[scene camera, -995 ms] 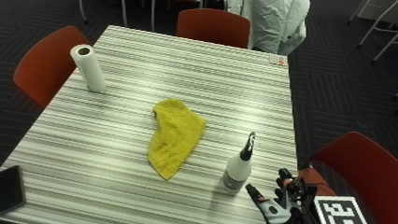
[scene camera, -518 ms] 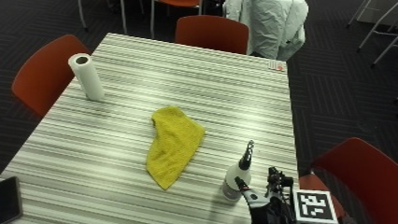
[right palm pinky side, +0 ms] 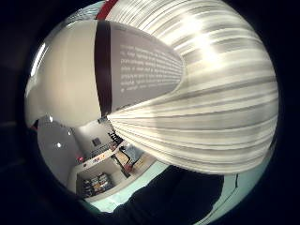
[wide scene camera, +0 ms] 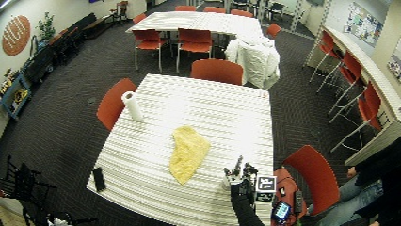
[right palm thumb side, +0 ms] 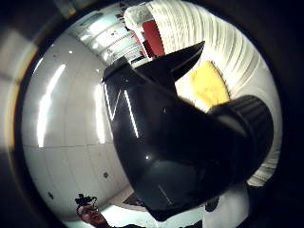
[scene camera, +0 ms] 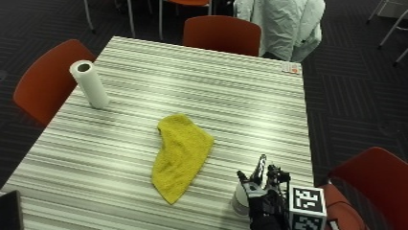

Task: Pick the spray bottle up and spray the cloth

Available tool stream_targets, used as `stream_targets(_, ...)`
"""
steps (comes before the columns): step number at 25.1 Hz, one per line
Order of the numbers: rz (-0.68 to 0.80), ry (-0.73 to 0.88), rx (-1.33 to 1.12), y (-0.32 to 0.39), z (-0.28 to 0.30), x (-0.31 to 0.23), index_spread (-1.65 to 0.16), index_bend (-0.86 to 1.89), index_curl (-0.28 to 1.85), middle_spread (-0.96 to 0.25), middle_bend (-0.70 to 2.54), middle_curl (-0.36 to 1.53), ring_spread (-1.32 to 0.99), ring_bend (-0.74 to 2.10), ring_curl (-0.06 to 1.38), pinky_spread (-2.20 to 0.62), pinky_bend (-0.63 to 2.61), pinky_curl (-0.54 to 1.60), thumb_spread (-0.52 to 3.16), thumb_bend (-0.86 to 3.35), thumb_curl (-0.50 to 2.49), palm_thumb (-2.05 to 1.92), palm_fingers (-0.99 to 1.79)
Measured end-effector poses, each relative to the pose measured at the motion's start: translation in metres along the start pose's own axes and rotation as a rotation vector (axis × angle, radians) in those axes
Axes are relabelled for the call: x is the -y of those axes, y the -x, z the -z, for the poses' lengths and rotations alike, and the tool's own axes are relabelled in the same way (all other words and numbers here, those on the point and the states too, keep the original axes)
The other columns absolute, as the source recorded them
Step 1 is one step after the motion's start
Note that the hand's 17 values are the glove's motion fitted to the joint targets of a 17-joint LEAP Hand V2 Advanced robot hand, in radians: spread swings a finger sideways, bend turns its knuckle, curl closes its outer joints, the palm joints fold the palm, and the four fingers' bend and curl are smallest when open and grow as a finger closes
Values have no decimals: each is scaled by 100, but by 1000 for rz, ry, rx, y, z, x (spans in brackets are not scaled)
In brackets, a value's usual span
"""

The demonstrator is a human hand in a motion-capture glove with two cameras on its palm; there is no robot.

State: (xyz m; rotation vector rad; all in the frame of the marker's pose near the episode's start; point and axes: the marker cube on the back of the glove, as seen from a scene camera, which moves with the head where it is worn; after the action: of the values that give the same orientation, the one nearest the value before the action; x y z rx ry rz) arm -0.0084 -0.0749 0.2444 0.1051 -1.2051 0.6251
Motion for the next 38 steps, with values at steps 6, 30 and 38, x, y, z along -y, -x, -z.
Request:
stream_targets(6, 37, 4, -5, -4, 1, 1, -35, 17, 27, 3, 20, 34, 13, 37, 31, 19, 37, 35, 101, 0, 51, 93, 9)
stream_targets(30, 86, 12, 84, -11, 3, -9, -20, 55, 49, -5, 64, 53, -10, 57, 42, 7, 3, 13, 74, 2, 66, 118, 82)
stream_targets(38, 66, 18, 36, 11, 9, 0, -17, 55, 52, -5, 67, 56, -16, 58, 45, 6, 9, 12, 60, -2, 70, 118, 82)
